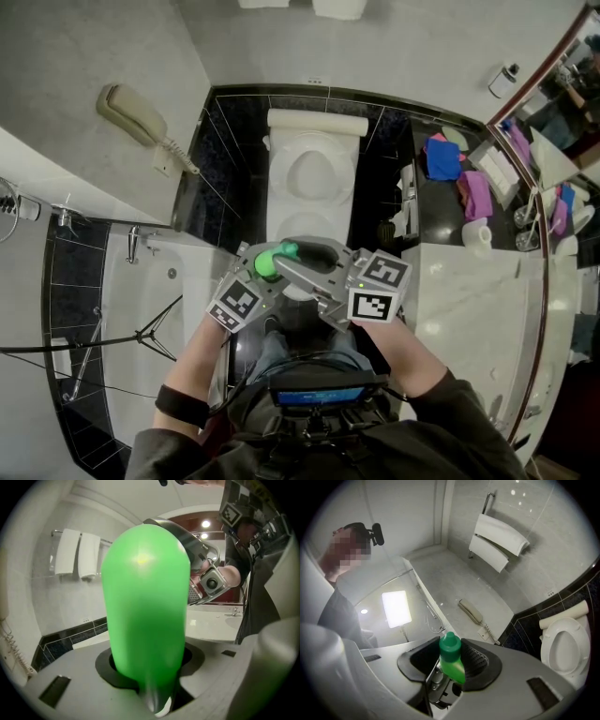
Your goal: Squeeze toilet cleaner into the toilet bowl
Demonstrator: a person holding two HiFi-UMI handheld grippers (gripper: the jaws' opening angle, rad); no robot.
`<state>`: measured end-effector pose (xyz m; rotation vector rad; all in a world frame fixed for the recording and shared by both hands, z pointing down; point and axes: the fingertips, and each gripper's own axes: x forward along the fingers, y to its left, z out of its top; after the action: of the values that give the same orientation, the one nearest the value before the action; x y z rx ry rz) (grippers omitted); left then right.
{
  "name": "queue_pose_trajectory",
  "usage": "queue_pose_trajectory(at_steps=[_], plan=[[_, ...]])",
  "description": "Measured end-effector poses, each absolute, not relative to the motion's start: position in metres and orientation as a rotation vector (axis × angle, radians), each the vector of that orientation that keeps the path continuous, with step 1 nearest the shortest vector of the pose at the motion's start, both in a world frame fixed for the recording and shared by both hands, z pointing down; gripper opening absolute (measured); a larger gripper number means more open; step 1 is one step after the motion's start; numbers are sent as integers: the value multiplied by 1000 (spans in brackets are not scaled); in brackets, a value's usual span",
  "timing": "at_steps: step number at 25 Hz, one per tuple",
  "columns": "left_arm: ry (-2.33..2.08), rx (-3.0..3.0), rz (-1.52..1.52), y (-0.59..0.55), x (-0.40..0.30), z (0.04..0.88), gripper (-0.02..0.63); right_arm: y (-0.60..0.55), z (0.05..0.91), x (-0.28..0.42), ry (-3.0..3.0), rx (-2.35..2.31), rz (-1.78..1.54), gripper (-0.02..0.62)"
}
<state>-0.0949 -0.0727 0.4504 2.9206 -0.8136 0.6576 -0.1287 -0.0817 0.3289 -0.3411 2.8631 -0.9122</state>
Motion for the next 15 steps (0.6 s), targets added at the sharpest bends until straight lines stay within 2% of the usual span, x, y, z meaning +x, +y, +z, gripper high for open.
queue_pose_trajectory(at_steps=[15], plan=[[-217, 2893, 462, -8, -70, 399, 190, -28, 276, -126, 2963, 300, -182, 155]])
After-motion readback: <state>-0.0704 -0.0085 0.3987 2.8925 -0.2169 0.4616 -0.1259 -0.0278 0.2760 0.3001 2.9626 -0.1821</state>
